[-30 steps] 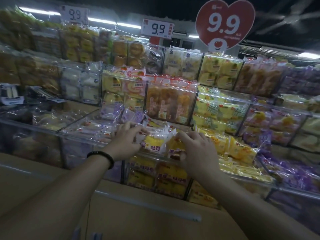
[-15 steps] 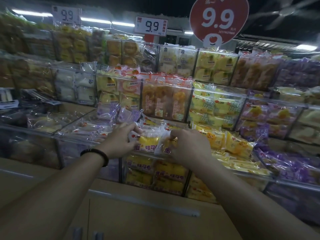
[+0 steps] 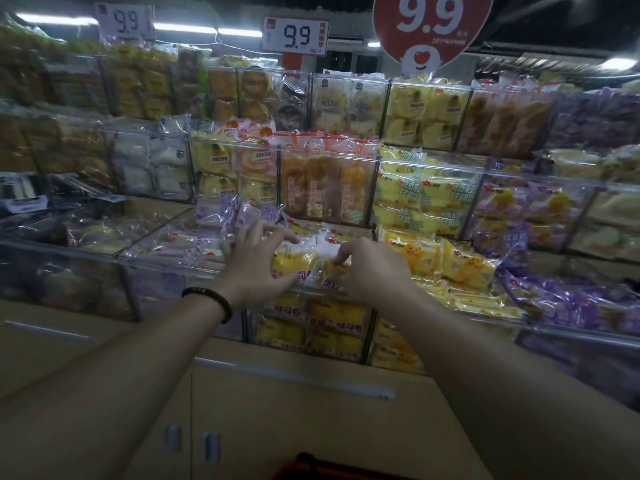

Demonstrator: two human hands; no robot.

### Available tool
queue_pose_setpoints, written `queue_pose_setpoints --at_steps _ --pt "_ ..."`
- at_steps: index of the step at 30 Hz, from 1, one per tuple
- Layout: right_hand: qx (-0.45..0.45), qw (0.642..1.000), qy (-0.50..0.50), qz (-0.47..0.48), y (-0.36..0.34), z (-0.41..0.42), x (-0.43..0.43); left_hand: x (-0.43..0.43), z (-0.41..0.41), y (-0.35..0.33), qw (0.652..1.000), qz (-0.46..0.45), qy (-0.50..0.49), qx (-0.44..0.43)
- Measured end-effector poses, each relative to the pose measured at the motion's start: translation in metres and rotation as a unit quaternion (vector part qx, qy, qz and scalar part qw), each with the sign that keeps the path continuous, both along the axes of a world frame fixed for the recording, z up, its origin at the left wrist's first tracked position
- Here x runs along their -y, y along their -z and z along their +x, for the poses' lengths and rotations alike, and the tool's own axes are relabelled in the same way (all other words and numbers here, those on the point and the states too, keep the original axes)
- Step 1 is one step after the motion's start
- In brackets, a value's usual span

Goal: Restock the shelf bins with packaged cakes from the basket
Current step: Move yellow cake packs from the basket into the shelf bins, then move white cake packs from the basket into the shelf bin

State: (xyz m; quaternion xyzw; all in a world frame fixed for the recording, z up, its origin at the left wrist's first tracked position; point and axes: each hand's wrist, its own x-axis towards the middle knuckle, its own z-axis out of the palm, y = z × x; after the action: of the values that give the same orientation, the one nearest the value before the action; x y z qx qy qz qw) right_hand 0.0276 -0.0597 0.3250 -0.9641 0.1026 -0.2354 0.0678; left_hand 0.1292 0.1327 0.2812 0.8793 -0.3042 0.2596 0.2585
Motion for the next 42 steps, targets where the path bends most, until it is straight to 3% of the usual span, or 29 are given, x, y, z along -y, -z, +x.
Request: queue_pose_setpoints --at_steps 3,8,13,17,20,24,27,29,32,34,38,42 --pt "0.024 0.999 0.014 -0.036 0.001 0.002 -0.001 0.019 -0.006 -0.001 0.999 0.039 0.007 0.025" --pt "0.035 0.996 0.011 -0.080 0.004 0.004 -0.004 0.039 -0.002 -0.012 0.999 0.039 -0.020 -0.021" --pt "-0.059 0.994 -0.015 -0.095 -0.008 0.000 -0.005 0.050 0.005 -0.019 0.990 0.102 -0.063 -0.076" --pt "-0.129 0.988 -0.085 -0.017 -0.022 -0.005 0.010 0.044 0.002 -0.039 0.982 0.075 0.018 -0.172" --pt "-0.098 0.986 -0.126 0.056 -0.012 -0.020 0.036 0.029 -0.007 -0.047 0.967 0.005 0.096 -0.236" --pt "0.066 0.986 -0.151 0.024 0.027 -0.057 0.061 0.022 -0.026 -0.021 1.000 0.018 0.019 -0.007" --pt "0.132 0.974 -0.181 0.028 0.071 -0.087 0.073 0.024 -0.047 0.018 0.985 -0.022 0.101 0.138" --pt "0.100 0.979 -0.174 0.034 0.107 -0.101 0.081 0.028 -0.066 0.054 0.971 -0.022 0.184 0.149" --pt "-0.036 0.988 -0.120 0.092 0.166 -0.116 0.089 0.039 -0.095 0.116 0.962 0.024 0.267 0.045" --pt "-0.121 0.982 -0.081 0.120 0.205 -0.121 0.092 0.049 -0.105 0.159 0.953 0.102 0.282 -0.054" --pt "-0.246 0.950 -0.026 0.188 0.282 -0.127 0.095 0.072 -0.113 0.225 0.892 0.261 0.276 -0.245" --pt "-0.397 0.899 -0.002 0.184 0.365 -0.124 0.108 0.092 -0.111 0.274 0.822 0.381 0.259 -0.335"
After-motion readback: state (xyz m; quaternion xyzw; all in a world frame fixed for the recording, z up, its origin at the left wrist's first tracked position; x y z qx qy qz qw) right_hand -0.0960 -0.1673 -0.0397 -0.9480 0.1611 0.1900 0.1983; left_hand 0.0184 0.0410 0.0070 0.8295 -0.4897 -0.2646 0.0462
